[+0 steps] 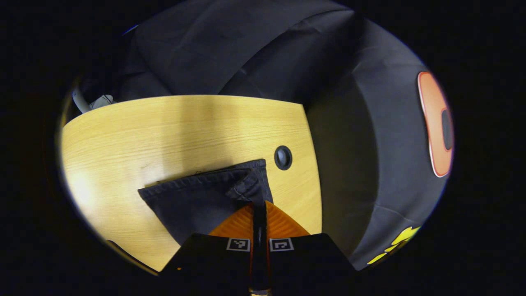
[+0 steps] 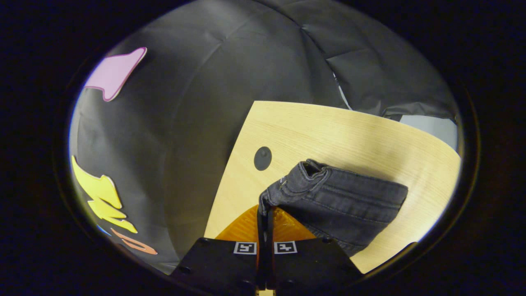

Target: Grasp the waist and the cuffs of the jeans and fold them to make the two legs overlap; first hold the waist and fold one-third of the jeans toward the cuffs, then hold the cuffs and fold the remaining one-third in the same direction to finish folding.

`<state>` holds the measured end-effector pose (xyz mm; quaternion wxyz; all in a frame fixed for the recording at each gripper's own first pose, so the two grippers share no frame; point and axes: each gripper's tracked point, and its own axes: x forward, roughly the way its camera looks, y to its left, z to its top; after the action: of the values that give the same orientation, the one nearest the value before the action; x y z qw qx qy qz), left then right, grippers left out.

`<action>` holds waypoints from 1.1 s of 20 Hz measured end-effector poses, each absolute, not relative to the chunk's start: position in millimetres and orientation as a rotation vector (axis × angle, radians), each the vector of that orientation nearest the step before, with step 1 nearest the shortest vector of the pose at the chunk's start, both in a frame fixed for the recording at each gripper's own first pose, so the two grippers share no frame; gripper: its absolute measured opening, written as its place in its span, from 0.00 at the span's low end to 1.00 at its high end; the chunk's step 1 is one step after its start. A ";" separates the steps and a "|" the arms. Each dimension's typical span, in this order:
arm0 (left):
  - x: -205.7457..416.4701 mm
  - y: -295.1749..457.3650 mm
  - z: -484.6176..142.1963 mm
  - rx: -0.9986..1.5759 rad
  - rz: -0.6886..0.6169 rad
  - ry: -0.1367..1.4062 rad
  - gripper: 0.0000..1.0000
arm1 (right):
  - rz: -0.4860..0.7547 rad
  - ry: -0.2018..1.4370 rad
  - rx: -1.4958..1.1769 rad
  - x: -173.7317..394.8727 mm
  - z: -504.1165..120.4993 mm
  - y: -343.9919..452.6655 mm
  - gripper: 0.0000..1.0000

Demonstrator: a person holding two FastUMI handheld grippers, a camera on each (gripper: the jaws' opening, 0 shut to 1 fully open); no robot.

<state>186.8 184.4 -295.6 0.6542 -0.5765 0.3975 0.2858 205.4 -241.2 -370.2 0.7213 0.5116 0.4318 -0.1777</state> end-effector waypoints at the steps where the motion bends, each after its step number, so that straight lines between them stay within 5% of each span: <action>1: 187.7 183.8 -305.5 -1.303 0.655 0.919 0.03 | -0.397 0.955 1.130 209.2 -376.2 -239.6 0.01; 8: 204.0 185.3 -320.4 -1.271 0.615 0.909 0.00 | -0.437 0.967 1.134 218.6 -406.7 -238.2 0.03; 9: 213.2 182.2 -315.8 -1.282 0.582 0.871 0.33 | -0.423 0.965 1.150 221.8 -407.8 -234.9 0.01; 11: 222.6 182.9 -306.9 -1.279 0.570 0.844 1.00 | -0.400 0.961 1.146 224.1 -407.9 -229.2 0.34; 14: 222.1 181.3 -300.6 -1.247 0.555 0.839 0.99 | -0.374 0.939 1.126 230.5 -400.4 -224.3 0.83; 18: 230.5 197.3 -260.9 -1.110 0.516 0.720 0.99 | -0.330 0.921 1.067 231.3 -378.9 -219.8 0.98; 22: 224.1 215.6 -198.4 -0.953 0.456 0.594 0.99 | -0.281 0.852 1.014 218.8 -335.9 -229.8 0.98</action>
<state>224.1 215.6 -198.4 0.8220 -0.4479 0.2790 0.2141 218.8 -229.8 -335.9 0.7795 0.4692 0.3942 -0.1298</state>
